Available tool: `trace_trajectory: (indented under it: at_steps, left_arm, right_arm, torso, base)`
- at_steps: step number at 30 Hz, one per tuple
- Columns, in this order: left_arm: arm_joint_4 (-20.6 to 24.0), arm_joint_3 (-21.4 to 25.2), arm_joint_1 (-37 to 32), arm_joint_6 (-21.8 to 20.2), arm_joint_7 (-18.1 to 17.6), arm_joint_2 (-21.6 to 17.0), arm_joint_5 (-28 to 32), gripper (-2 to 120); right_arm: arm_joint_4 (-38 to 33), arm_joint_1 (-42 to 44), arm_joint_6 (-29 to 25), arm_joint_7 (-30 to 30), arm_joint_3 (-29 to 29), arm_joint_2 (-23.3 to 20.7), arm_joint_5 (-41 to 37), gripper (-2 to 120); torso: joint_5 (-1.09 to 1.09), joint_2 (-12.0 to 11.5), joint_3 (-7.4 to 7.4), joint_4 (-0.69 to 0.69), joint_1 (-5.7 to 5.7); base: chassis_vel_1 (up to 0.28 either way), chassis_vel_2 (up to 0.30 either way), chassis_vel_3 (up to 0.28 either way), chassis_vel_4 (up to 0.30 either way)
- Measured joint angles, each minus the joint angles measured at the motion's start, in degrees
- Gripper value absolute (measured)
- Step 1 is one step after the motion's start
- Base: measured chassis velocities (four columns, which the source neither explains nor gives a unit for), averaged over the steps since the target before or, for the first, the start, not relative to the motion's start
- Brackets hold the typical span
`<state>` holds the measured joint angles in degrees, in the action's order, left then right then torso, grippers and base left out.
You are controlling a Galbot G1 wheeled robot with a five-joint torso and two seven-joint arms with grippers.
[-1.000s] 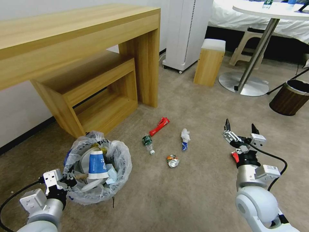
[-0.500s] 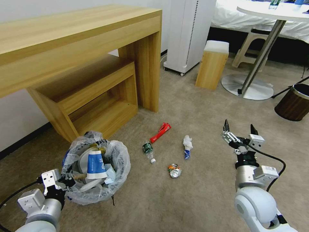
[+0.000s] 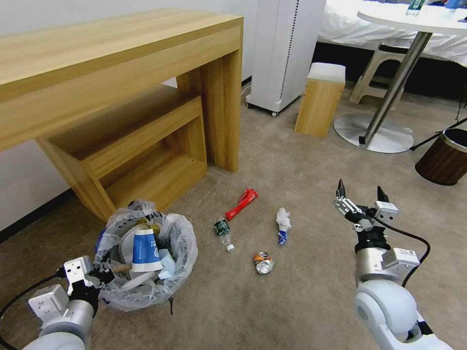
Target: Pick up the trash bin and place the garbage on the floor into it.
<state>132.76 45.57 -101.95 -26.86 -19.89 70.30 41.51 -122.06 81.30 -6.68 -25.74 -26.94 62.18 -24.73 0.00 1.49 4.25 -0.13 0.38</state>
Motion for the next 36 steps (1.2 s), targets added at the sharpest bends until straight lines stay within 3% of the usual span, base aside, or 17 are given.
trace_trajectory:
  at_steps: [3, 10, 23, 36]
  left_arm:
    - [0.5, 0.5, -0.1, -3.9, -1.4, -2.1, 4.0, 0]
    - [1.0, 1.4, 0.9, -7.6, -3.9, -6.5, 11.3, 0]
    - [-1.4, 1.7, 3.1, -7.8, -4.6, -9.7, 14.5, 0]
    - [-2.3, 1.4, 3.4, -7.1, -4.3, -9.4, 14.0, 0]
  right_arm:
    - [0.0, -0.3, 0.1, 0.0, 0.1, -0.1, -0.3, 100]
    - [0.0, -0.4, 0.4, 0.0, 0.1, -0.4, -0.7, 100]
    - [0.5, -1.4, 1.7, 0.0, 0.8, 0.1, -1.2, 100]
    - [1.2, -1.6, 1.4, 0.0, 1.4, 0.6, -0.8, 100]
  torso:
    - [0.0, 0.0, 0.0, 0.0, 0.0]
    - [-0.01, 0.0, 0.0, 0.0, 0.0]
    - [0.0, 0.0, 0.0, 0.0, 0.0]
    - [0.0, 0.0, 0.0, 0.0, 0.0]
  base:
    - [-0.013, 0.018, 0.028, -0.027]
    - [-0.016, 0.019, 0.024, -0.03]
    - [-0.027, 0.036, 0.033, -0.031]
    - [-0.013, 0.015, 0.014, -0.01]
